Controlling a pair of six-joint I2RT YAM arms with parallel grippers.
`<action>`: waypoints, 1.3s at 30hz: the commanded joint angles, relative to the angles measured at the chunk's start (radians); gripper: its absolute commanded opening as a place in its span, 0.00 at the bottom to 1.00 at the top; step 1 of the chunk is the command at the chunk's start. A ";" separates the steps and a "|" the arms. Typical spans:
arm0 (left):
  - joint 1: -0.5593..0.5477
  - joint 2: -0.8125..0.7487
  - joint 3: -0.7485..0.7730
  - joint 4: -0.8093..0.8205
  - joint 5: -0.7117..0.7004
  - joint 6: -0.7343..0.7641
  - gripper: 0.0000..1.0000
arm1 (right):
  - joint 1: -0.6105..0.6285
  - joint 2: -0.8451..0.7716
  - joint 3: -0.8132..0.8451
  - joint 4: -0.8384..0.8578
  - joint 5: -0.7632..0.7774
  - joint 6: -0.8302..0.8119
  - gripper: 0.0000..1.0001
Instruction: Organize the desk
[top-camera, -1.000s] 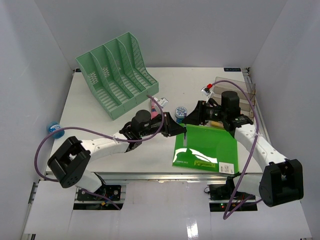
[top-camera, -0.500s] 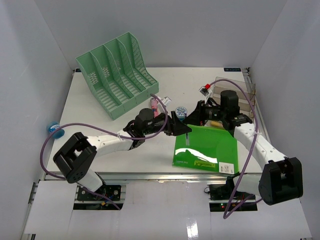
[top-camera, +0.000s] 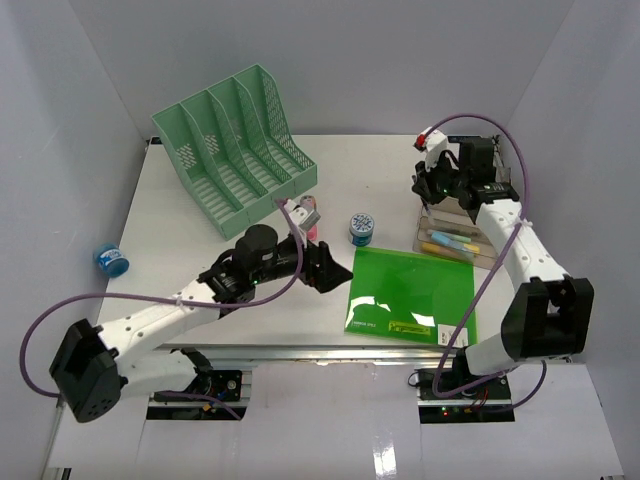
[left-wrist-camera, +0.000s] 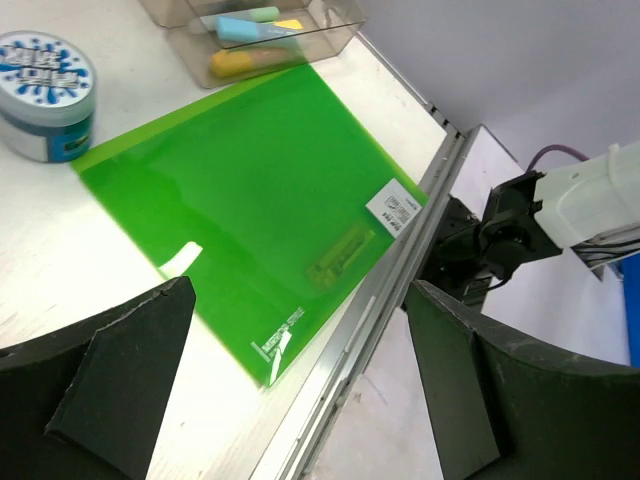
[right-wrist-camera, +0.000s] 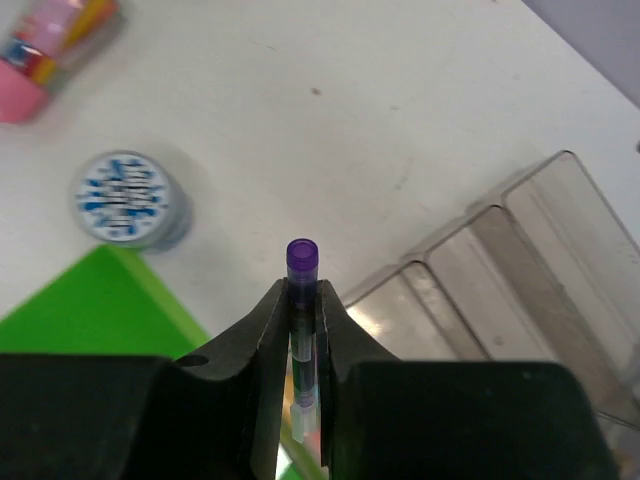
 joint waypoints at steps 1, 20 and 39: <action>0.017 -0.110 -0.084 -0.160 -0.085 0.096 0.98 | 0.000 0.161 0.080 0.075 0.399 -0.260 0.08; 0.024 -0.235 -0.160 -0.229 -0.123 0.069 0.98 | -0.061 0.423 0.147 0.110 0.423 -0.546 0.20; 0.024 -0.579 -0.255 -0.322 -0.108 -0.217 0.98 | -0.101 0.212 0.141 -0.151 -0.029 -0.481 0.64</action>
